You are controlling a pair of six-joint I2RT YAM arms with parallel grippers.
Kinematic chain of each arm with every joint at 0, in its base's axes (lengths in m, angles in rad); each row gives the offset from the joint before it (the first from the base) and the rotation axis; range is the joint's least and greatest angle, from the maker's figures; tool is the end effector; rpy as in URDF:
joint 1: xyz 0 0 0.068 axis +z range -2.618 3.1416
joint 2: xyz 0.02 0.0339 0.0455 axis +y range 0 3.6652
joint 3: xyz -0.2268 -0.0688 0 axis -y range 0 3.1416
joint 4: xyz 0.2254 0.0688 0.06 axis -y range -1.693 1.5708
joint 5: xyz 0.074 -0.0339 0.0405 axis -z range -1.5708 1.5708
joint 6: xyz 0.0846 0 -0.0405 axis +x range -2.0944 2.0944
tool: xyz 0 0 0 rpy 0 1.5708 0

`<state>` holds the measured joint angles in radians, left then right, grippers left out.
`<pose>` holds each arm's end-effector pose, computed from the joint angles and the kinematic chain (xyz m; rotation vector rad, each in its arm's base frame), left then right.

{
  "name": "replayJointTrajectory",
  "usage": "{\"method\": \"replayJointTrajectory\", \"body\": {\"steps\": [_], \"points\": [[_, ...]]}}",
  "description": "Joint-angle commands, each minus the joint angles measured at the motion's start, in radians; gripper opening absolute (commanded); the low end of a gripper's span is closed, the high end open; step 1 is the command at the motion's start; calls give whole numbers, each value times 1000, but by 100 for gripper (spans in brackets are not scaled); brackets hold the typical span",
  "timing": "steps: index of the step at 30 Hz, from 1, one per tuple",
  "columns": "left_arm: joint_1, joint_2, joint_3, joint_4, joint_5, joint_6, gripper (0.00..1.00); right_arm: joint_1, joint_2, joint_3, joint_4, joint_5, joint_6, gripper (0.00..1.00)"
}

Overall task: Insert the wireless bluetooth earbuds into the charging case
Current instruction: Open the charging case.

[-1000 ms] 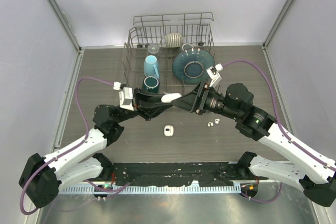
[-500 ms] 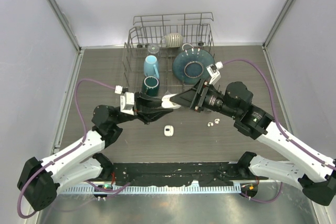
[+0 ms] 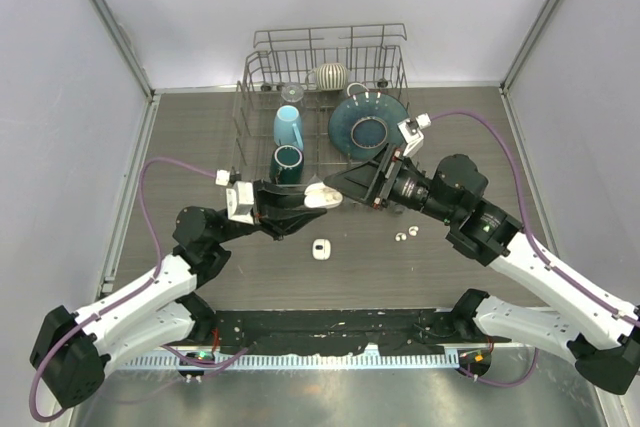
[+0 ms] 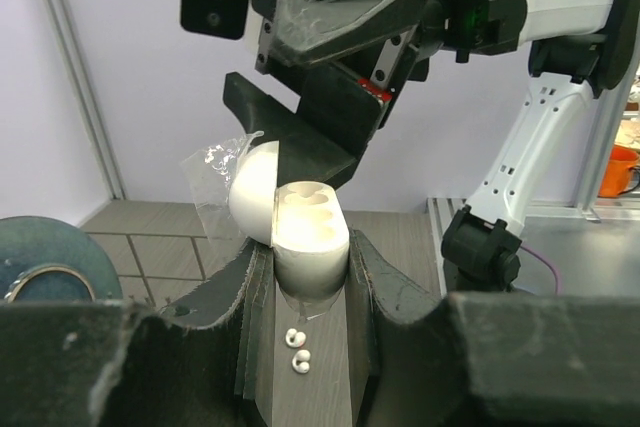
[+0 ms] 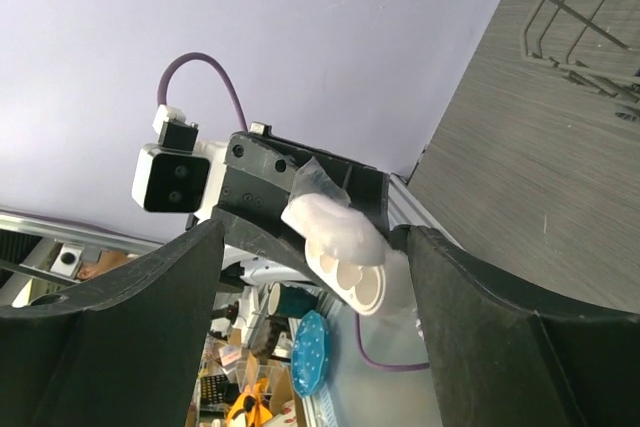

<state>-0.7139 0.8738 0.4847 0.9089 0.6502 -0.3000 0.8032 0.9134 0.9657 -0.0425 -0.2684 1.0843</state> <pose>0.1391 -0.1883 0.3276 0.8400 0.9321 -1.2279 0.1637 0.2019 0.3663 0.0093 1.8345 1.6304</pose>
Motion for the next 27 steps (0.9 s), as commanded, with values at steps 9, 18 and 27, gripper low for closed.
{"method": "replayJointTrajectory", "body": {"steps": [9, 18, 27], "points": [[-4, -32, 15, 28, -73, 55, 0, -1, -80, -84, 21, -11, 61, 80], [-4, -12, 43, 28, -32, 48, 0, -2, -36, -116, 150, -54, 123, 73], [-4, -1, 55, 28, -8, 44, 0, -2, 8, -122, 216, -92, 163, 34]]}}
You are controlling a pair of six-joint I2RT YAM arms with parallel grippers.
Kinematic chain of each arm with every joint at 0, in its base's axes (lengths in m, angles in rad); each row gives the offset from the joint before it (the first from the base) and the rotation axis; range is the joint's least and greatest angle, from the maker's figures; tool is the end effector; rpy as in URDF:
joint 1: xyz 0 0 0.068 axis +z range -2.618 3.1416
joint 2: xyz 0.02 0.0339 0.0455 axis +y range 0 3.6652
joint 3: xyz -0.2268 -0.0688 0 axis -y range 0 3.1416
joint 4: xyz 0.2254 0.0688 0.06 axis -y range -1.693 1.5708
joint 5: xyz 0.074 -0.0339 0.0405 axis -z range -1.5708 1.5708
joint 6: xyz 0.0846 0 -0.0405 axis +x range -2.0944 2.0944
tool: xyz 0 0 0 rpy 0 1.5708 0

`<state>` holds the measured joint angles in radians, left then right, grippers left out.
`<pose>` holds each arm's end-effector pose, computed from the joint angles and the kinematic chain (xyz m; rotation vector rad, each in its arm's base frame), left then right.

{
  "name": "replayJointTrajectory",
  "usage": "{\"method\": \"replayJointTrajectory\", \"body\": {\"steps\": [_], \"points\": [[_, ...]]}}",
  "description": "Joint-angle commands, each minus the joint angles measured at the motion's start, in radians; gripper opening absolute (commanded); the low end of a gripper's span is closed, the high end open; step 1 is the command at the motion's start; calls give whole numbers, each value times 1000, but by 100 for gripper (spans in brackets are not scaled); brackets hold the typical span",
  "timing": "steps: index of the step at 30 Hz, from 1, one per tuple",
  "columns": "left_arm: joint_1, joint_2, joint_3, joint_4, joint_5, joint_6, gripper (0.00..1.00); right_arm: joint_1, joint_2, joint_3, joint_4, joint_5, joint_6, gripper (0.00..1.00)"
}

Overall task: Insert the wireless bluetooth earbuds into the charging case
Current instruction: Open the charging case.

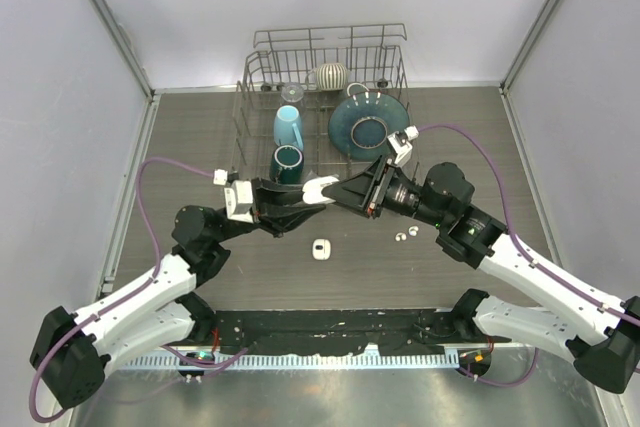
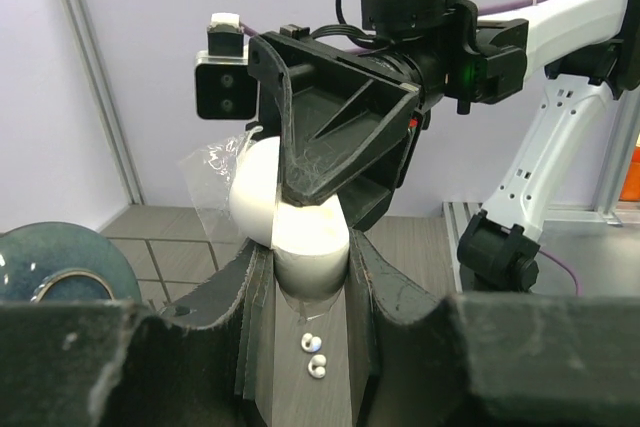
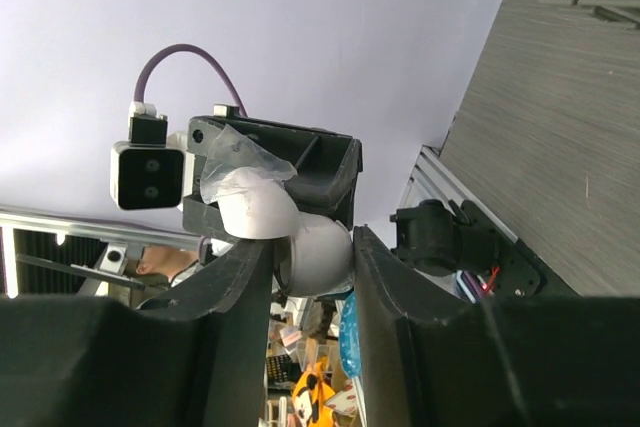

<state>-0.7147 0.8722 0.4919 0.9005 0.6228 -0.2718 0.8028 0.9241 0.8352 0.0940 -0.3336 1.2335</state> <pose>0.1410 -0.1877 0.3302 0.8248 0.9247 -1.1921 0.1656 0.2114 0.3350 0.0908 1.9014 1.7716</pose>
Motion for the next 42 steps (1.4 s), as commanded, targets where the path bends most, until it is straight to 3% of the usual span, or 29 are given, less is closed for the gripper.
{"method": "replayJointTrajectory", "body": {"steps": [1, 2, 6, 11, 19, 24, 26, 27, 30, 31, 33, 36, 42], "points": [[-2, 1, 48, 37, 21, 16, 0, -2, -1, 8, 81, -28, 14, 29], [-3, 1, 48, 37, 22, 16, 0, -2, 1, 10, 81, -30, 12, 19], [-3, -1, 37, 55, -6, 8, 8, -2, 4, 5, 88, -42, 11, 1], [-3, 1, 22, 92, -37, -7, 19, -2, -1, -18, 108, -42, 12, 1], [-3, 19, 20, 110, -46, -33, 22, -2, 9, -18, 105, -39, -17, 1], [-3, 24, 20, 112, -58, -47, 18, -2, 5, -1, 78, -36, -57, 1], [-3, 25, 20, 112, -60, -49, 0, -2, 4, 7, 69, -36, -69, 1], [-3, 28, 20, 110, -63, -47, 0, -2, 1, 7, 67, -35, -72, 1], [-3, 28, 11, 117, -86, -47, 0, -2, -16, 2, 53, -16, -83, 31], [-3, 25, 7, 121, -93, -47, 0, -2, -24, 4, 46, -9, -86, 51], [-3, 19, -12, 141, -109, -44, 0, -2, -54, 13, -9, 33, -118, 73], [-3, 2, -33, 149, -121, -37, 0, -2, -94, 41, -86, 93, -169, 83], [-3, -50, -59, 111, -138, -15, 0, -2, -191, 93, -321, 247, -256, 85]]}}
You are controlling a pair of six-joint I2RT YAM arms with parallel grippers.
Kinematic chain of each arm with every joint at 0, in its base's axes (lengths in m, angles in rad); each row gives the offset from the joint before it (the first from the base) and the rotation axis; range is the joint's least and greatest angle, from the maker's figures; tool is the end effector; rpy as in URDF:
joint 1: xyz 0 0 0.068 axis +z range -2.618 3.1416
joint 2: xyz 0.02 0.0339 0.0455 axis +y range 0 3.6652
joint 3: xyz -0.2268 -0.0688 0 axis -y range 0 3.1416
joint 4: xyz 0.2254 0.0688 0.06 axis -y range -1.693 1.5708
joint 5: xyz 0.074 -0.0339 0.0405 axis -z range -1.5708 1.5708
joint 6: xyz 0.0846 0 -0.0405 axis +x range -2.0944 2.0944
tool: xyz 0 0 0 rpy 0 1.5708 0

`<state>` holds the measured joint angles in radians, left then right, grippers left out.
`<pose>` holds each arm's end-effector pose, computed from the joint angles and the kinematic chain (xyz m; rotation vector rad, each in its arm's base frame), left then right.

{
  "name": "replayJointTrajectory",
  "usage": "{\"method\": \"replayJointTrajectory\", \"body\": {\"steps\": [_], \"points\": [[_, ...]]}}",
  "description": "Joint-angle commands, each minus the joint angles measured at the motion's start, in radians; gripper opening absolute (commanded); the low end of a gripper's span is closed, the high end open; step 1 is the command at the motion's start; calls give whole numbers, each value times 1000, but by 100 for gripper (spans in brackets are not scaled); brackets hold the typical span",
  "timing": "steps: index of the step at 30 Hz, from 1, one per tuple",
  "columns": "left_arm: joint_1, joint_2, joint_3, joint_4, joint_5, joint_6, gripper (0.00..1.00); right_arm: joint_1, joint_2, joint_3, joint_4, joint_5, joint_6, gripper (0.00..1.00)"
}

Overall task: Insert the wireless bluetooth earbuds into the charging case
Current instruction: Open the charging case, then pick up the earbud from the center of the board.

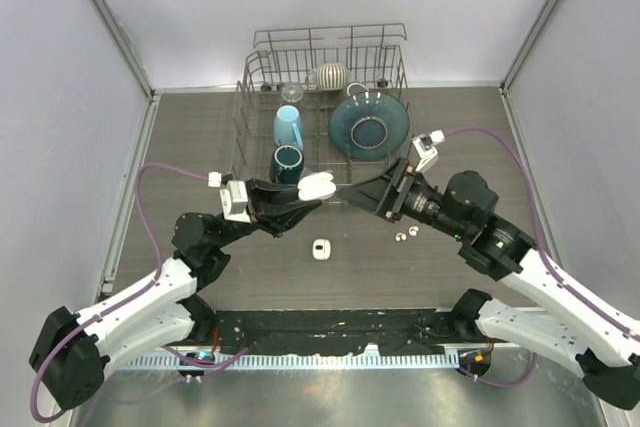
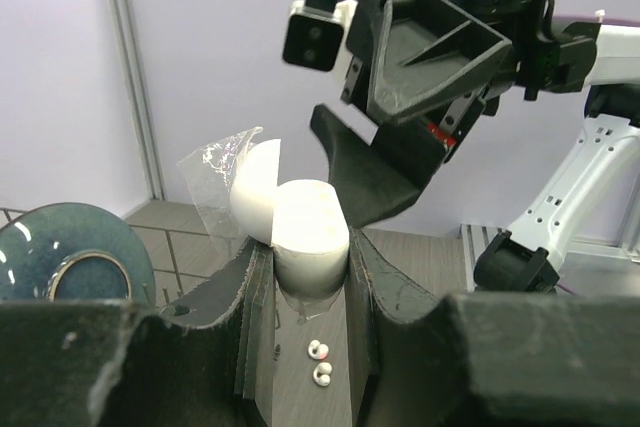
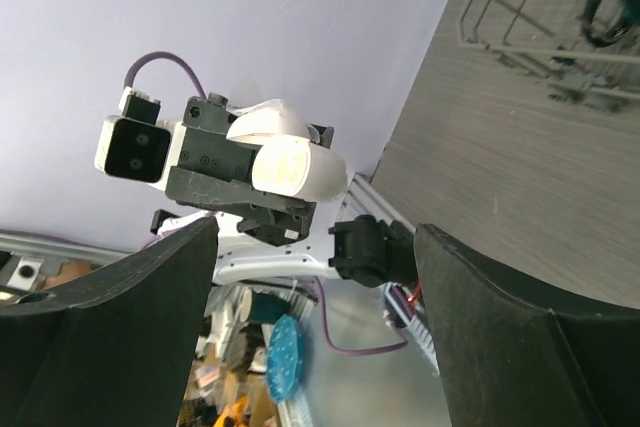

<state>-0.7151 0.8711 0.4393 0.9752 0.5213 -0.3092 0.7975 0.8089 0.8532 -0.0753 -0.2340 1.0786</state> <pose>0.1460 -0.1826 0.3234 0.7108 0.9457 -1.1776 0.1551 0.1870 0.3427 0.0506 1.8662 1.5791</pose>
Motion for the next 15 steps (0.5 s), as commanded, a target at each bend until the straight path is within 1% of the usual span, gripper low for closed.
{"method": "replayJointTrajectory", "body": {"steps": [1, 2, 3, 4, 5, 6, 7, 8, 9, 10, 13, 15], "points": [[-3, -56, -10, 25, -38, 30, 0, 2, -103, 87, -199, 197, -126, 85], [-3, -78, -11, 16, -38, 33, 0, 2, -118, 96, -327, 266, -129, 85], [-3, -87, -13, -4, -41, 38, 0, 0, -129, 110, -395, 324, -129, 84], [-1, -99, -13, -15, -41, 42, 0, 0, -151, 113, -525, 445, -125, 84], [-3, -109, -17, -24, -41, 47, 0, 0, -160, 118, -588, 493, -111, 84], [-3, -130, -19, -35, -41, 50, 0, 0, -168, 118, -644, 545, -94, 81], [-3, -141, -22, -55, -47, 53, 0, 2, -177, 116, -755, 629, -76, 78], [-3, -150, -24, -64, -49, 59, 0, 0, -189, 112, -805, 672, -24, 75], [-1, -167, -25, -69, -50, 62, 0, 0, -197, 95, -846, 697, -4, 71], [-3, -175, -28, -82, -55, 65, 0, 0, -203, 81, -891, 729, 10, 69], [-3, -190, -31, -93, -60, 67, 0, 0, -206, 17, -916, 751, 67, 61], [-3, -190, -31, -92, -57, 65, 0, 0, -180, -17, -916, 746, 98, 56]]}}
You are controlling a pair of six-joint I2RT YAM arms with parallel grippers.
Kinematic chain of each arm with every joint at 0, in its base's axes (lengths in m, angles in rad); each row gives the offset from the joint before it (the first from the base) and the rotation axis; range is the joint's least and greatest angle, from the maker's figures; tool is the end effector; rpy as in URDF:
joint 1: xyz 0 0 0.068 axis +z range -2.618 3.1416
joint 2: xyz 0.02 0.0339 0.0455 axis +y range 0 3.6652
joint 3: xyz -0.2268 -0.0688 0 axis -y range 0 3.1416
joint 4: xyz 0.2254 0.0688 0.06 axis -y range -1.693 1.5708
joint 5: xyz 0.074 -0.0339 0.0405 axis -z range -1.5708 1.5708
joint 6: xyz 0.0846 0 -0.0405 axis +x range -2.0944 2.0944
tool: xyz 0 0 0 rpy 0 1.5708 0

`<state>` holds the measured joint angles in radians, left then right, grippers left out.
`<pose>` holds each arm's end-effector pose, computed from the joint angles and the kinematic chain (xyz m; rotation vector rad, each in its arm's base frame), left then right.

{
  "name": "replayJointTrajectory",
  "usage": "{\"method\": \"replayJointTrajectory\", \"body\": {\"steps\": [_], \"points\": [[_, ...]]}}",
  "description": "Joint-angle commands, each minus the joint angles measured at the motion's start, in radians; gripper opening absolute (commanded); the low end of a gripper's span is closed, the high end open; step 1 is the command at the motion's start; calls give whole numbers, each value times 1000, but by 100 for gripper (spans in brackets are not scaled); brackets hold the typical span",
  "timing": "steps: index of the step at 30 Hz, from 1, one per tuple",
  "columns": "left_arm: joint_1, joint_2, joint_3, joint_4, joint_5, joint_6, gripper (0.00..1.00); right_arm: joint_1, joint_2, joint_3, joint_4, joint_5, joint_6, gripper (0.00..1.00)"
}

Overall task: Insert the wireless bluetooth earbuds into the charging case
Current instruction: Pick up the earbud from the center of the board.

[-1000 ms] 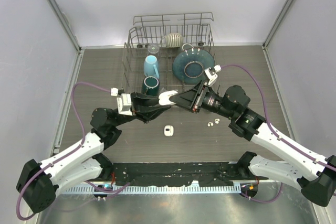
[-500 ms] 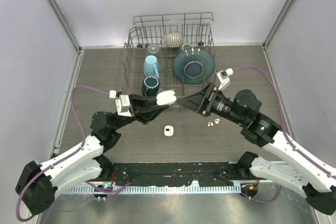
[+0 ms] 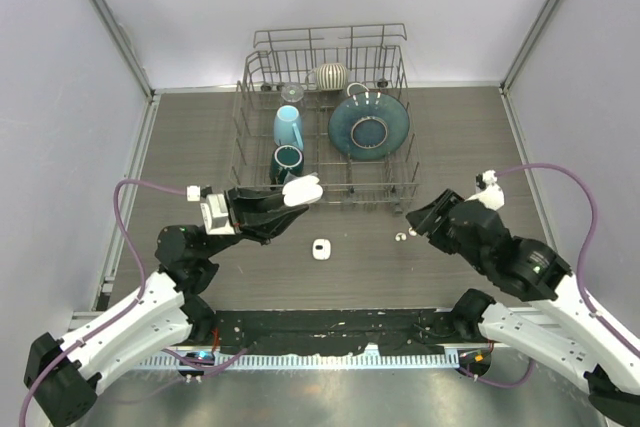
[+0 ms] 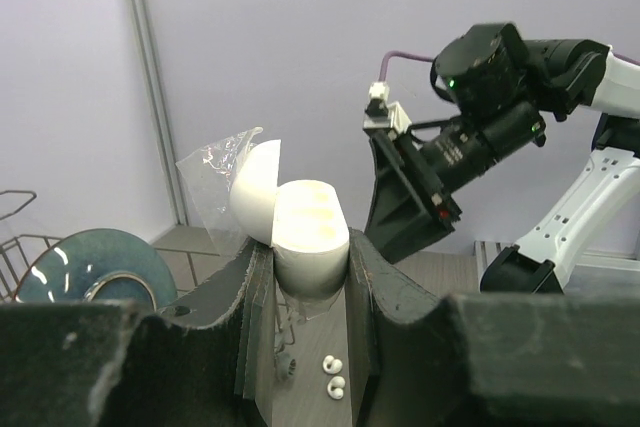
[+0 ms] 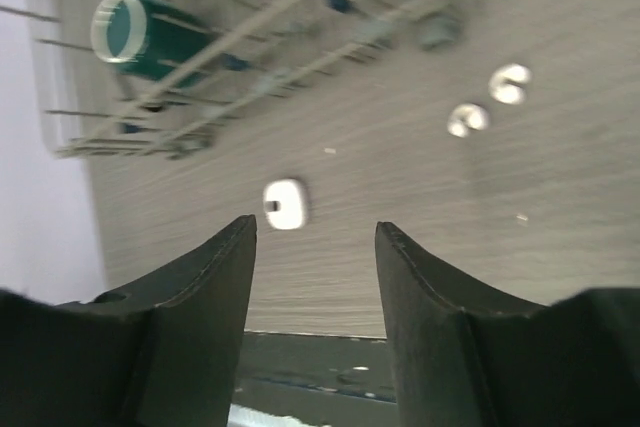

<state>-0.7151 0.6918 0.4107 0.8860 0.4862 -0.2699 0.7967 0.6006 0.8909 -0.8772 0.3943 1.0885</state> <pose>0.1258 -0.1616 0.3379 0.6836 0.8729 -1.1228 0.1339 0.0905 0.2794 0.5464 2.1176 0.6876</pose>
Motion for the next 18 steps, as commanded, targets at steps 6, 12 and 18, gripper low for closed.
{"method": "replayJointTrajectory", "body": {"steps": [6, 12, 18], "points": [[-3, -18, -1, -4, -5, 17, 0, -7, 123, -141, -40, 100, 65, 45], [-3, -32, -3, -10, -5, 15, 0, -62, 174, -236, 96, 2, 22, 41], [-1, -34, -7, -6, 3, 0, 0, -177, 260, -279, 213, -96, -45, 33]]}}
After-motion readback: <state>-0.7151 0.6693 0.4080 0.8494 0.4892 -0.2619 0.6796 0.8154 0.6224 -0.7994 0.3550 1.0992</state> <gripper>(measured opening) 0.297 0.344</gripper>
